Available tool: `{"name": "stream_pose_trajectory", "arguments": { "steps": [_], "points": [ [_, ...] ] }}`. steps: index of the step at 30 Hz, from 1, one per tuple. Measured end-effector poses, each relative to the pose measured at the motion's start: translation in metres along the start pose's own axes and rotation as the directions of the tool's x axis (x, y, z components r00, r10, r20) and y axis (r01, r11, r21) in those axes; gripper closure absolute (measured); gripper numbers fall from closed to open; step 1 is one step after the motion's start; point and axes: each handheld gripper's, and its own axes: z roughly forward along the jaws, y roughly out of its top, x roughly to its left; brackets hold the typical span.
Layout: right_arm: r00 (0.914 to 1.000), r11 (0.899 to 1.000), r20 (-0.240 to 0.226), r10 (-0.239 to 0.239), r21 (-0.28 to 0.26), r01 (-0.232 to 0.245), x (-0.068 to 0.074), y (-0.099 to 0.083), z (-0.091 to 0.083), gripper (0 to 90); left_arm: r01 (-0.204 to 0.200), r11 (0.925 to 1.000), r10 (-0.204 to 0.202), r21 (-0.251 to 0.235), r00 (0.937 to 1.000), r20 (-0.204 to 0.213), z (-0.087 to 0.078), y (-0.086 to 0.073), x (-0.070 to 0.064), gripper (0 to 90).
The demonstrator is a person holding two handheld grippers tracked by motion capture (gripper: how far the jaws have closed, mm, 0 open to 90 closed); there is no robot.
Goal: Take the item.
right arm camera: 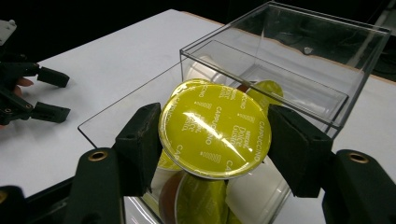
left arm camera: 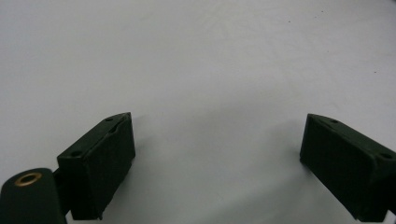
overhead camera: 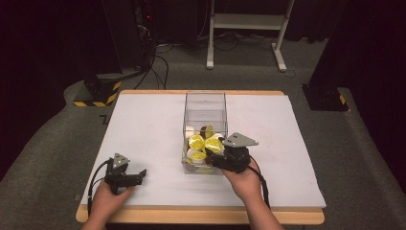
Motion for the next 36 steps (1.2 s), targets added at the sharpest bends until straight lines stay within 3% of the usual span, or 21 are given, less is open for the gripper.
{"name": "stream_pose_trajectory", "arguments": {
  "steps": [11,22,36],
  "points": [
    [0.9995,1.0,0.026,0.015,-0.005,-0.015,-0.008,-0.001,-0.008,38.1,0.007,1.0,-0.007,-0.002,1.0,0.001,0.0,0.0,0.0,10.3],
    [0.9964,0.999,0.071,0.047,-0.031,-0.045,-0.025,-0.001,-0.021,38.1,0.003,1.0,-0.003,0.0,1.0,0.002,0.0,0.0,0.0,10.3],
    [0.9808,0.992,0.156,0.116,-0.07,-0.106,-0.059,-0.007,-0.041,38.1,0.006,1.0,-0.006,-0.002,1.0,0.002,0.0,0.0,0.0,10.3]
  ]
}}
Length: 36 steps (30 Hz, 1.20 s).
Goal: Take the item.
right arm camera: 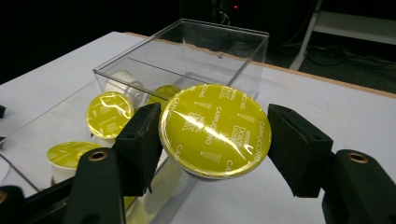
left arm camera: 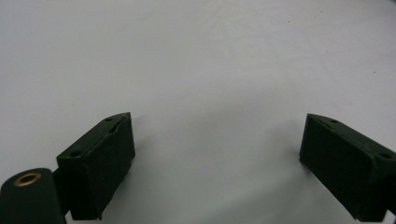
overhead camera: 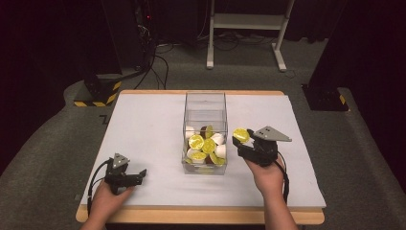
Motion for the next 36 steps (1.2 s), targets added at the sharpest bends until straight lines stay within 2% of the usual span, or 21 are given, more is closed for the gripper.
{"name": "stream_pose_trajectory", "arguments": {
  "steps": [9,25,27,29,36],
  "points": [
    [0.9987,0.999,0.037,0.037,-0.004,-0.037,-0.017,-0.004,-0.003,38.1,-0.004,1.0,0.004,0.003,1.0,0.001,0.0,0.0,0.0,10.3],
    [0.9963,0.999,0.072,0.047,0.006,-0.047,-0.024,-0.008,-0.002,38.1,-0.005,1.0,0.005,0.004,1.0,0.0,0.0,0.0,0.0,10.3],
    [0.9942,0.999,0.102,0.035,0.016,-0.037,-0.026,-0.01,0.0,38.1,-0.005,1.0,0.005,0.004,1.0,0.001,0.0,0.0,0.0,10.3],
    [0.9937,0.999,0.107,0.035,0.017,-0.037,-0.027,-0.011,0.001,38.1,-0.004,1.0,0.004,0.003,1.0,0.0,0.0,0.0,0.0,10.3],
    [0.9861,0.997,0.158,0.05,0.058,-0.06,-0.041,-0.023,0.015,38.1,-0.004,1.0,0.004,0.004,1.0,0.001,0.0,0.0,0.0,10.3]
  ]
}}
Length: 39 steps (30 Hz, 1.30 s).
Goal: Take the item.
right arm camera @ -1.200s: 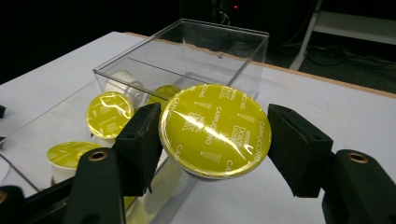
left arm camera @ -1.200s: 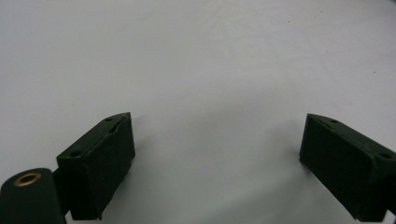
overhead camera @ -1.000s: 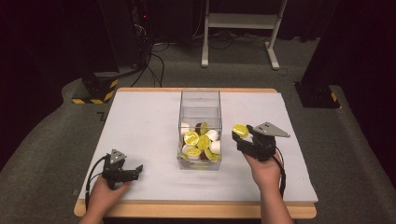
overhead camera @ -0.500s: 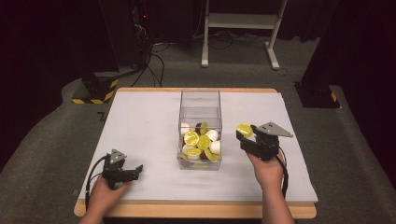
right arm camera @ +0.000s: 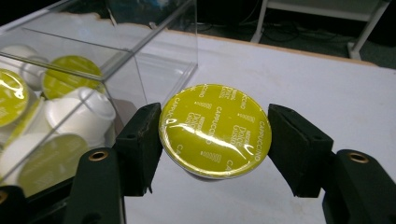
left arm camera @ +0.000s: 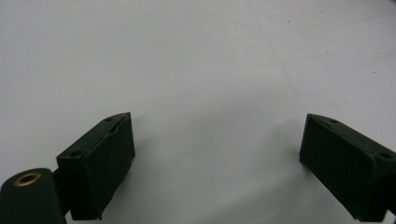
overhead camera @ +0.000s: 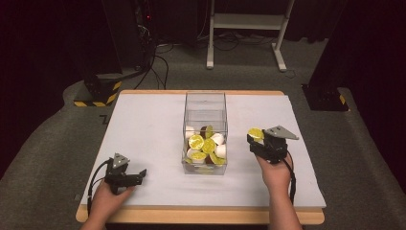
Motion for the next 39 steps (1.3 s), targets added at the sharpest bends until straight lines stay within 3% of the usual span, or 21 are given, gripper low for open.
{"name": "stream_pose_trajectory", "arguments": {
  "steps": [6,7,17,27,39],
  "points": [
    [0.9994,0.999,0.03,0.017,0.03,-0.018,-0.012,-0.003,0.01,38.1,0.005,1.0,-0.005,-0.004,1.0,-0.001,0.0,0.0,0.0,10.3],
    [0.999,0.999,0.024,0.039,0.036,-0.039,-0.016,-0.004,0.012,38.1,0.005,1.0,-0.005,-0.004,1.0,-0.001,0.0,0.0,0.0,10.3],
    [0.997,0.993,0.069,0.035,0.112,-0.042,-0.032,-0.008,0.043,38.2,0.0,1.0,0.0,-0.001,1.0,0.0,0.0,0.0,0.0,10.3],
    [0.9959,0.985,0.09,0.0,0.17,-0.016,-0.03,-0.008,0.078,38.3,0.0,1.0,0.0,0.0,1.0,0.0,0.0,0.0,0.0,10.3],
    [0.9941,0.983,0.107,0.018,0.18,-0.037,-0.029,-0.006,0.1,38.2,-0.001,1.0,0.001,0.001,1.0,0.0,0.0,0.0,0.0,10.3]
  ]
}}
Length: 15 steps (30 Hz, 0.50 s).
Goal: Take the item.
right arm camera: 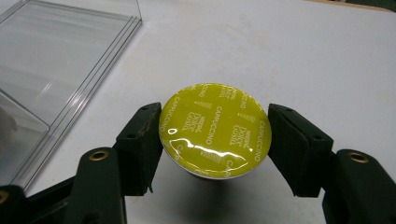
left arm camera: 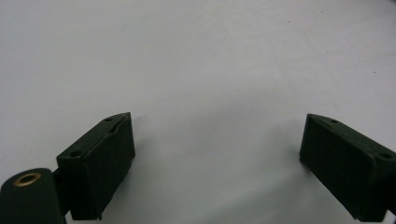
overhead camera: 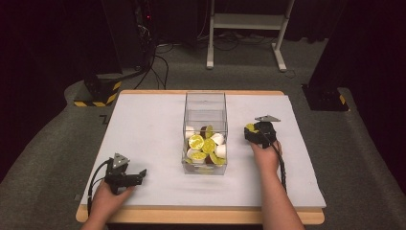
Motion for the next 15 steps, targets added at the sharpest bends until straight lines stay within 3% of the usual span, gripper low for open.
{"name": "stream_pose_trajectory", "arguments": {
  "steps": [15],
  "points": [
    [0.9997,1.0,0.017,-0.018,0.023,0.018,0.005,-0.004,0.014,38.1,-0.001,1.0,0.001,-0.001,1.0,-0.001,0.0,0.0,0.0,10.4]
  ]
}}
